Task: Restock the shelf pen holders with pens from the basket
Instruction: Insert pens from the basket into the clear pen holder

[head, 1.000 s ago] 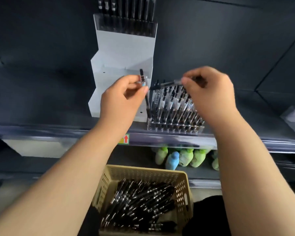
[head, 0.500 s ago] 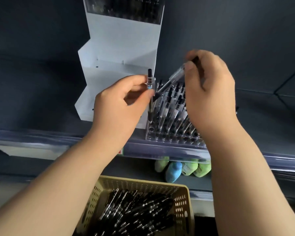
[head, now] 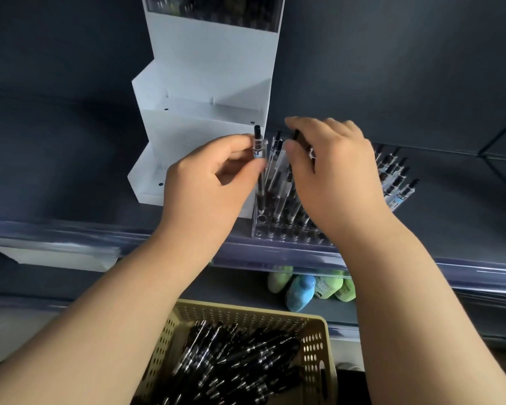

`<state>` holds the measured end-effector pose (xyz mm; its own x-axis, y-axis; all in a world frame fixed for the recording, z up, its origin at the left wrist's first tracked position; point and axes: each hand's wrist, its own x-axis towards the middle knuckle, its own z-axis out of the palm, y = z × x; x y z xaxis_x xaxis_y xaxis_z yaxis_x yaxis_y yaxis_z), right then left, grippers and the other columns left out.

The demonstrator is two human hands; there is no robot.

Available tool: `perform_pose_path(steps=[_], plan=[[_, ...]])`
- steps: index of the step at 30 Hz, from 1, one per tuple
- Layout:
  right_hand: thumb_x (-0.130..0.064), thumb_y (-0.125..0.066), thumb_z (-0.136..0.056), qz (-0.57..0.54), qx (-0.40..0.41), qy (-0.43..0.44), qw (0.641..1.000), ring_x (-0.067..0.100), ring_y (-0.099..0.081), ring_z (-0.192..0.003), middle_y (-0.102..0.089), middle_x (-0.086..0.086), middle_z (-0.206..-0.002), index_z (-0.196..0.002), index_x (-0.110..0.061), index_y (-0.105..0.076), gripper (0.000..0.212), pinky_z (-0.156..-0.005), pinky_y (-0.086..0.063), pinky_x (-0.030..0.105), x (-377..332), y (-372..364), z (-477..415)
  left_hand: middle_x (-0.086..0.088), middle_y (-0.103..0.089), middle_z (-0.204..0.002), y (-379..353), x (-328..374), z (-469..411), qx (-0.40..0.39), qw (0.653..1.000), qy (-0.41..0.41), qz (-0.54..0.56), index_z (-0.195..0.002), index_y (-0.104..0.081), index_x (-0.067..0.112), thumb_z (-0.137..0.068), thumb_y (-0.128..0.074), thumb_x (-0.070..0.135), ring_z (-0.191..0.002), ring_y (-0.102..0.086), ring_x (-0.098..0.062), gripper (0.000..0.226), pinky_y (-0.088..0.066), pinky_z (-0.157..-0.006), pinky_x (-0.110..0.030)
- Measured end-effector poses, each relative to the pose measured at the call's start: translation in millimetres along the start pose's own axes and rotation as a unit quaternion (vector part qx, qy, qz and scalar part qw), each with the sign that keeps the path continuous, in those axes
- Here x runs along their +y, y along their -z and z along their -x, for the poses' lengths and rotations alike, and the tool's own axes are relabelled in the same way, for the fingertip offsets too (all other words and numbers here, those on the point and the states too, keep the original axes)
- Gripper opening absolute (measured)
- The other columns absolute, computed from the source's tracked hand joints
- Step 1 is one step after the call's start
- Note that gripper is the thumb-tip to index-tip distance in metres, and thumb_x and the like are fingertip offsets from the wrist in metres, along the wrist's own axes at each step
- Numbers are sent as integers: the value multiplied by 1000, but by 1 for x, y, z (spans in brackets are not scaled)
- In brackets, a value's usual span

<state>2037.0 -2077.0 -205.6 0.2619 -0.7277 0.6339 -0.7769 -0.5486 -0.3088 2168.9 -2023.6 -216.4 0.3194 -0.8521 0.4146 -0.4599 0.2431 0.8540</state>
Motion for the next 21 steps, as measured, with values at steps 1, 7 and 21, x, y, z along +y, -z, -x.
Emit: perform_pose_path(steps=[1,7,21], plan=[[-24,-47,-87,-2,1,4,1000,37,-56,-91,-69,9,-96,-119,-11,-63,37,-77,-47,49,-1,-1,0,17,-69,-90,0,0,-1,1,1000,0,-1,-102,-70,23,-83,-70,16,-84,-64,5,21,-46,-78,-5],[-18,-57,-82,-11,14,10,1000,32,-55,-85,-70,-1,-85,-116,-13,-64,36,-73,-44,42,-4,-5,-2,17,-70,-89,-1,-2,-1,-6,1000,9,-4,-103,-71,24,-82,-70,17,-83,-64,4,22,-48,-79,-7],[-14,-58,-81,-13,67,18,998,33,-57,-80,-69,2,-81,-96,-15,-71,20,-71,-48,46,4,2,-1,21,-59,-77,-19,-17,2,-66,995,-18,-69,-103,-68,15,-80,-73,16,-76,-61,3,24,-44,-73,-2]])
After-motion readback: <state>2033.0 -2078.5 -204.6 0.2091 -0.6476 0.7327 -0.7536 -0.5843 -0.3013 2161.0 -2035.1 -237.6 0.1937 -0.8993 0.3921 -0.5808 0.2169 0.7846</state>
